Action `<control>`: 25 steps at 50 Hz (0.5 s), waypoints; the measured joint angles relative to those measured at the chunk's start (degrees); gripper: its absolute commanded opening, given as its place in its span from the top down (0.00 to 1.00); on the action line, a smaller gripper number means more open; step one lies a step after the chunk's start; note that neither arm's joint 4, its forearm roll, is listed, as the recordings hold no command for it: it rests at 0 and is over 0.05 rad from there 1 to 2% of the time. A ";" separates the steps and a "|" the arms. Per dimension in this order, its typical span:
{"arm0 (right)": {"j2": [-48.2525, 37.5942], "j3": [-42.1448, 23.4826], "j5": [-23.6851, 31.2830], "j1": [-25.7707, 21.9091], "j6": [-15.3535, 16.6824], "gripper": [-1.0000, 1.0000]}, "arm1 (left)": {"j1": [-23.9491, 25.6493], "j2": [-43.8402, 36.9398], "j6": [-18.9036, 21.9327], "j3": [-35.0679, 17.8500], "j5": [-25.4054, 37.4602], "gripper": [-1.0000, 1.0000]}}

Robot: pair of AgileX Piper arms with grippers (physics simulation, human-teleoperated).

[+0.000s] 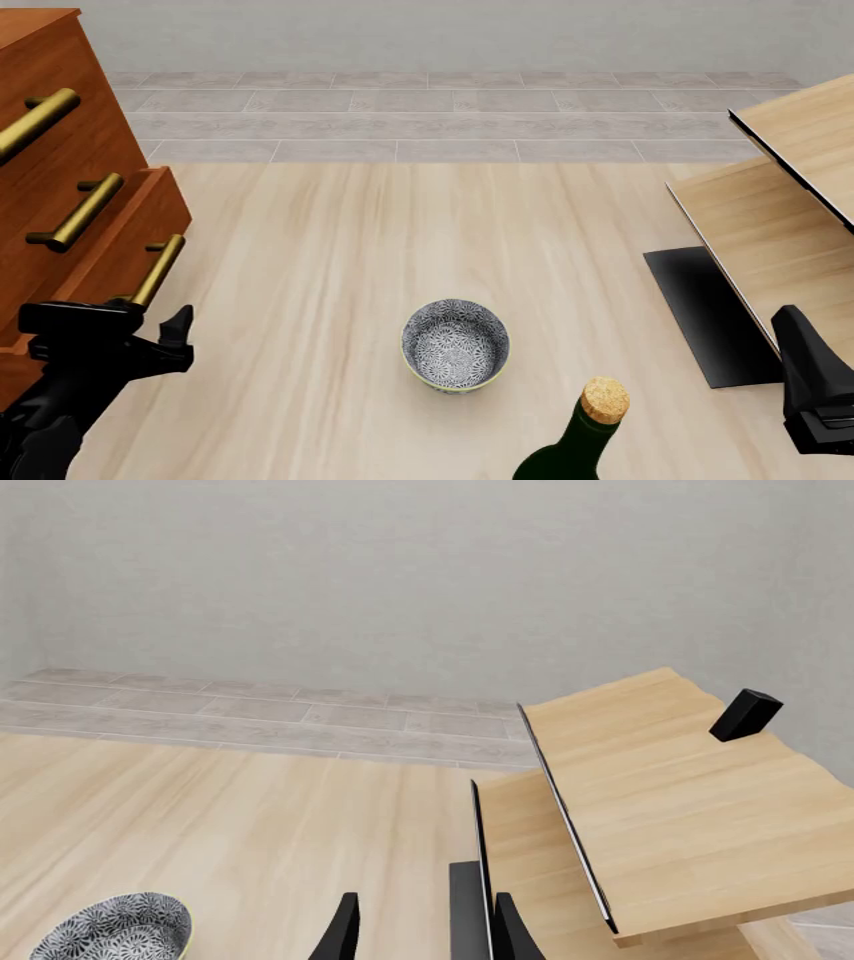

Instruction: Close the bottom drawer of the cabinet.

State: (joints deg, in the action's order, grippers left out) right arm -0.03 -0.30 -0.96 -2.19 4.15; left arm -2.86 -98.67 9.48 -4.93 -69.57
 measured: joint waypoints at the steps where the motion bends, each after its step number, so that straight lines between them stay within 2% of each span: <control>1: 0.00 0.00 0.00 -0.01 0.00 0.00 | -0.07 -0.02 0.12 -0.01 0.00 0.00; 25: 0.00 0.04 -0.01 -0.28 -0.11 0.00 | -2.21 -0.79 2.08 -0.54 -0.11 0.00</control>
State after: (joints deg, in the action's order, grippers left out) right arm -0.03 -0.26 -0.98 -2.46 4.04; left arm -5.07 -99.46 11.57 -5.46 -69.69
